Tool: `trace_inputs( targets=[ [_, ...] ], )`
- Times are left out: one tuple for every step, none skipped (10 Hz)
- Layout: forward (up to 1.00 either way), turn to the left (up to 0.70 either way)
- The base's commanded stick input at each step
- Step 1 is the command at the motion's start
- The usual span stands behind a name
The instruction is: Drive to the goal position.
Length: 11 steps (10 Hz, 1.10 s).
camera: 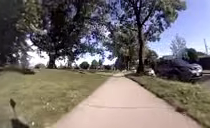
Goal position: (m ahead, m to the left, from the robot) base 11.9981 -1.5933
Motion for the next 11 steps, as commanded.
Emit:
trace_inputs(
  targets=[
    [1.00,0.00],
    [1.00,-0.02],
    [1.00,0.00],
    [1.00,0.00],
    [1.00,-0.26],
    [1.00,-0.38],
    [1.00,-0.40],
    [1.00,-0.40],
    [1.00,-0.18],
    [1.00,0.00],
    [1.00,0.00]
  ],
)
